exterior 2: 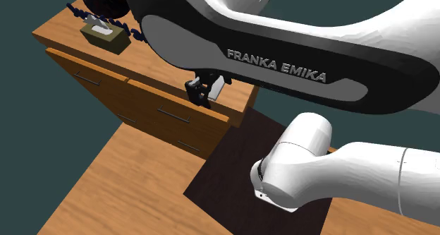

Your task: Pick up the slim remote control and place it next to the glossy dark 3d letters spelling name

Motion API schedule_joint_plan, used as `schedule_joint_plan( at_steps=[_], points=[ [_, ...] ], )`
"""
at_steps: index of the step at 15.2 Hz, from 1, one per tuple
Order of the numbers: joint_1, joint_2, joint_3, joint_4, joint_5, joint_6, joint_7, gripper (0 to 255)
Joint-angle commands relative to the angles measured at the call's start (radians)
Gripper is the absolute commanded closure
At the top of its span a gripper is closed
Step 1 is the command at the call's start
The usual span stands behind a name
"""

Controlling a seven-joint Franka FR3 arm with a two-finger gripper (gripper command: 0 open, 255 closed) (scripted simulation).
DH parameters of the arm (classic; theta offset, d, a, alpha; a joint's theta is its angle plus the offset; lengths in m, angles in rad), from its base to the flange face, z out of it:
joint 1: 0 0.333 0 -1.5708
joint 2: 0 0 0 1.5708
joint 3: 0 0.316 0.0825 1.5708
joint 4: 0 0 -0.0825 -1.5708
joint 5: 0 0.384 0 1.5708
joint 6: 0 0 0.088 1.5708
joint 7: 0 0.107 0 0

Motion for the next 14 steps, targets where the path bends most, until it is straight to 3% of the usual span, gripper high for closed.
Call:
schedule_joint_plan(
  at_steps=[1, 14],
  points=[
    [0.0, 0.0, 0.0, 0.0, 0.0, 0.0, 0.0, 0],
    [-0.229, 0.286, -0.028, -0.092, -0.005, 0.499, 0.436, 0]
  ],
)
